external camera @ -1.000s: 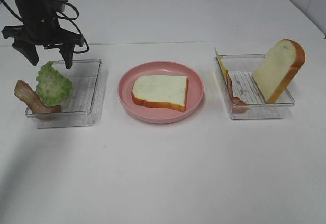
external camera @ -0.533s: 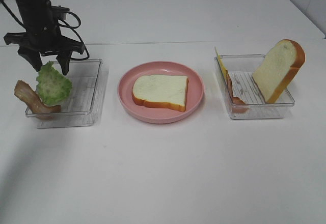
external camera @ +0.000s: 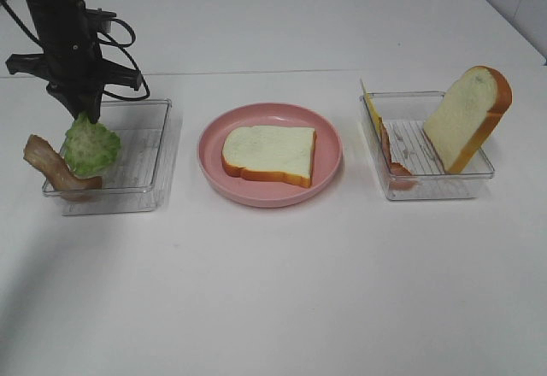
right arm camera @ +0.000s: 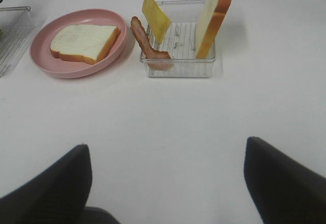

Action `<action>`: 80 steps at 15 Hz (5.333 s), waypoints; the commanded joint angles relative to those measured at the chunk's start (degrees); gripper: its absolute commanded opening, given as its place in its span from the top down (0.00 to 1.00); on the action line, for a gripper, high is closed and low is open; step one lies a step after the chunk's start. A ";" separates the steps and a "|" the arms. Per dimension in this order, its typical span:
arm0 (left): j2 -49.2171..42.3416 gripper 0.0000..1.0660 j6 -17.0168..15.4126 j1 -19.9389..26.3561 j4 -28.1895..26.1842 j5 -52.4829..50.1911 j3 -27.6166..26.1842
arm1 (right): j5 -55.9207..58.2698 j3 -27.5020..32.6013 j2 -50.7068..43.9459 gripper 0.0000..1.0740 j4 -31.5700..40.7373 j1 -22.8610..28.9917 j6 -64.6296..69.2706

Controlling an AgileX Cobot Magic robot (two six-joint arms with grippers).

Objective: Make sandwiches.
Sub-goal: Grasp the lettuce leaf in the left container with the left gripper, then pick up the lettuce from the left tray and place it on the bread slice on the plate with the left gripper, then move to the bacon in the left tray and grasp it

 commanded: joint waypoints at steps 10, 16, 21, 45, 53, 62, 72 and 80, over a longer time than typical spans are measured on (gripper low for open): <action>-6.93 1.00 0.40 0.00 -3.09 4.01 0.00 | -0.52 0.11 -0.74 0.28 0.11 -0.17 -0.29; -9.34 1.00 7.85 -0.17 -27.67 -4.35 0.00 | -0.52 0.11 -0.74 0.28 0.11 -0.17 -0.29; -8.02 1.00 17.48 -3.15 -48.99 -11.46 0.00 | -0.52 0.11 -0.74 0.28 0.11 -0.17 -0.29; 0.69 0.21 14.61 -13.29 -28.93 -16.10 0.06 | -0.52 0.11 -0.74 0.28 0.11 -0.17 -0.29; -9.91 0.21 4.64 -13.29 -5.50 -1.89 0.00 | -0.52 0.11 -0.74 0.28 0.17 -0.17 -0.29; -19.65 0.21 -1.38 -9.11 -0.74 4.30 6.36 | -0.52 0.11 -0.74 0.28 0.17 -0.17 -0.29; -28.59 0.22 -3.50 0.06 -2.92 1.20 34.95 | -0.52 0.11 -0.74 0.28 0.11 -0.17 -0.29; -21.08 0.30 -4.93 0.06 -1.38 -10.26 36.10 | -0.52 0.11 -0.74 0.28 0.17 -0.17 -0.29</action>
